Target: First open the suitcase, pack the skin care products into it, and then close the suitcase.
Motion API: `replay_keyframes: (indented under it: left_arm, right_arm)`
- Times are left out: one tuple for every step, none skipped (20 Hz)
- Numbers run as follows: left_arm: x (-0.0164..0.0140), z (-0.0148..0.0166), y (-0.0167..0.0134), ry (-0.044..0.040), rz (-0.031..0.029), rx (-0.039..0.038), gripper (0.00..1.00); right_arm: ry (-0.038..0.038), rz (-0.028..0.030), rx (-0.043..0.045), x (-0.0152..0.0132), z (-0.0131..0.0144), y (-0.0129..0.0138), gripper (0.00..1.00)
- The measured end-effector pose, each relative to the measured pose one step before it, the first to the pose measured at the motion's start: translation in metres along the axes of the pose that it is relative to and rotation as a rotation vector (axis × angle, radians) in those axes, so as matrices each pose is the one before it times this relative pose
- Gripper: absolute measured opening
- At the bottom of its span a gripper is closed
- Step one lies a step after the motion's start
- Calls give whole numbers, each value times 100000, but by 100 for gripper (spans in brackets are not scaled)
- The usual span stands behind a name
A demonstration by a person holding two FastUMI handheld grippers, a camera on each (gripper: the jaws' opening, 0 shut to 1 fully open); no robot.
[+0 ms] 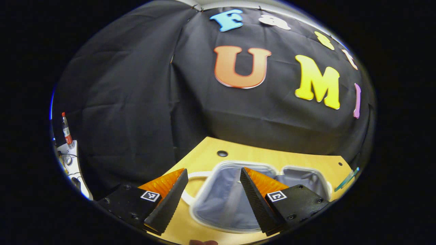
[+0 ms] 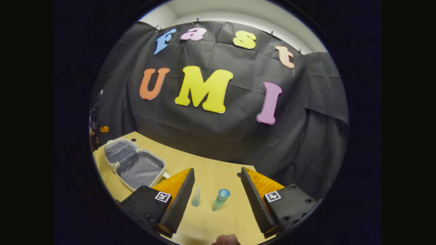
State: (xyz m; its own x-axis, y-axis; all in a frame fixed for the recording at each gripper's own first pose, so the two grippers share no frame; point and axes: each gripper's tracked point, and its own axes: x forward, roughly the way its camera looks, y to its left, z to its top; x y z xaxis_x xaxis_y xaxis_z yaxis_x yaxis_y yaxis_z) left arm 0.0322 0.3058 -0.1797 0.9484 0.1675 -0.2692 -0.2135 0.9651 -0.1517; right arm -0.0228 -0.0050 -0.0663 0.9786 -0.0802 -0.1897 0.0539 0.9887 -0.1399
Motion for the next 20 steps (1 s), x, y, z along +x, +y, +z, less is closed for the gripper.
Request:
replay_keyframes:
  left_arm:
    - [-1025,388,-3369,-1287,-2715,1357,98]
    - [-740,181,-3209,-976,-2154,2149,98]
    - [-784,117,-2952,-668,-2108,1355,98]
    - [-708,246,-2836,-1242,-2797,394,98]
    - [-425,-46,-2661,-1142,-2434,-184,98]
    - [-339,-32,-3012,-779,-2446,-588,98]
    - [-361,-425,-3294,-175,-3387,15,98]
    - [-145,-639,-3363,608,-4401,445,98]
    - [37,-928,-3037,1349,-4017,1087,98]
    - [7,-1284,-2744,1725,-3996,1234,98]
    - [18,-1243,-2674,1882,-4452,423,98]
    - [138,-1337,-2775,3073,-5603,1375,98]
    - [109,-1091,-2406,1396,-4446,3029,98]
    - [392,-735,-1748,201,-2620,3422,98]
    - [774,-436,-1595,826,-2573,1826,98]
    - [916,-643,-1304,1166,-1408,385,98]
    - [751,-740,-939,1318,-1237,-485,98]
    - [622,-517,-728,819,-130,-225,98]
    - [703,-416,-681,518,140,-74,98]
    - [608,-624,-458,1105,363,302,98]
  right_arm:
    - [422,-544,2243,113,-581,-828,81]
    - [450,-685,2093,90,-357,-761,81]
    - [421,-419,1519,160,-396,-606,81]
    - [718,-514,827,124,-458,-684,81]
    - [1018,310,156,135,-650,-506,81]
    - [1676,765,-463,41,-734,-320,81]
    - [1386,528,-567,-124,-793,-396,81]
    - [1522,625,-400,-175,-698,-511,81]
    - [1102,864,-231,-229,-607,-458,81]
    - [1068,656,-753,-170,-479,-471,81]
    - [978,468,-999,-40,-533,-599,81]
    - [415,205,-1027,-11,-219,-562,81]
    - [515,55,-906,-6,-332,-741,81]
    - [640,374,-373,37,-292,-732,81]
    - [726,19,-439,85,-385,-718,81]
    - [610,-344,-322,42,-291,-792,81]
    - [493,-268,106,-35,-328,-776,81]
    - [440,-84,298,-31,-263,-637,82]
    - [615,-35,258,106,-419,-446,81]
    - [841,42,20,60,-290,-399,81]
